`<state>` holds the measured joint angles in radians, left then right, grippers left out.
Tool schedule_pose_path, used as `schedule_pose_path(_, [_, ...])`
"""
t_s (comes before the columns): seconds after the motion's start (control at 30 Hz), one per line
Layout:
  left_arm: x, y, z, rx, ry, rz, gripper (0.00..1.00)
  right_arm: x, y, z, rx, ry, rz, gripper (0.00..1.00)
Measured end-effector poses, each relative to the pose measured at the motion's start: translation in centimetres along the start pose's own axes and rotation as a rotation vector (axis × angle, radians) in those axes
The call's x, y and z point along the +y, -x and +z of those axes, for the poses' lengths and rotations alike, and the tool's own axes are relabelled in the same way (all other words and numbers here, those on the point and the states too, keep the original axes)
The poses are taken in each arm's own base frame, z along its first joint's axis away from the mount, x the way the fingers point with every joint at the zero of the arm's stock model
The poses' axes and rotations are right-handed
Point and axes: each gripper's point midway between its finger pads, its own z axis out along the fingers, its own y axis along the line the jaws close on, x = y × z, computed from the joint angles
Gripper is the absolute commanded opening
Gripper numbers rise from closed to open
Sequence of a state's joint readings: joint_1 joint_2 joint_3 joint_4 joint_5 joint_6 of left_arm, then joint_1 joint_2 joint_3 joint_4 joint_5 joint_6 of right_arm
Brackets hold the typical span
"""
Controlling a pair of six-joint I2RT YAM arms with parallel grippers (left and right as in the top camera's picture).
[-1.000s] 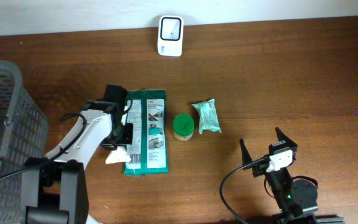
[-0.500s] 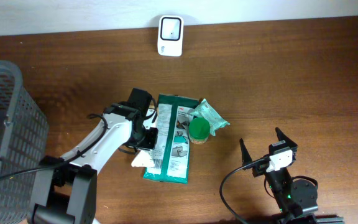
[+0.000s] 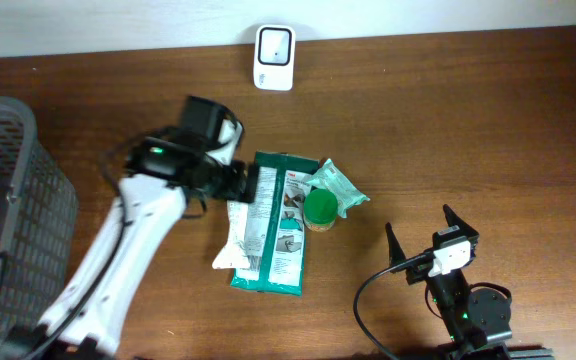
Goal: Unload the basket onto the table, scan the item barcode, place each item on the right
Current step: 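Place the white tube onto the gloves pack and release, then grasp the small orange bottle in the basket with the left gripper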
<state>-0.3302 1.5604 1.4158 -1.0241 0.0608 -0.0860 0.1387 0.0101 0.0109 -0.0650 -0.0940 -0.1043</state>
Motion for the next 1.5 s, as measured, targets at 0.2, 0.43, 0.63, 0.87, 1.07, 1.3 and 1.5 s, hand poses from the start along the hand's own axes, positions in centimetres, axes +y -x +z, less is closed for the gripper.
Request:
schedule_pose_path(0.2, [12.9, 4.7, -16.9, -0.392, 0.283, -0.246, 0.86, 0.0, 0.0, 0.0, 0.0, 0.0, 0.0, 0.98])
schedule_pose_path(0.43, [34.0, -8.5, -24.3, -0.372, 0.852, -0.965, 0.86, 0.1, 0.0, 0.0, 0.0, 0.005, 0.0, 0.98])
schedule_pose_path(0.63, [38.5, -18.6, -15.5, -0.029, 0.846, -1.138, 0.87, 1.3, 0.1, 0.0, -0.005, 0.051, -0.003, 0.98])
schedule_pose_path(0.87, [40.6, -26.8, -9.0, 0.094, 0.874, -1.102, 0.91, 1.3, 0.1, 0.0, -0.005, 0.052, -0.003, 0.98])
schedule_pose_path(1.07, [42.4, -32.2, -5.5, 0.194, 0.853, -1.162, 0.7, 1.3, 0.1, 0.0, -0.005, 0.052, -0.004, 0.98])
schedule_pose_path(1.3, [43.7, -33.5, -3.3, 0.214, 0.85, -1.173, 0.57, 1.3, 0.1, 0.0, -0.005, 0.052, -0.003, 0.98])
schedule_pose_path(1.5, [44.3, -33.5, -3.2, 0.212, 0.862, -1.171, 0.35, 1.3, 0.1, 0.0, -0.005, 0.052, -0.003, 0.98])
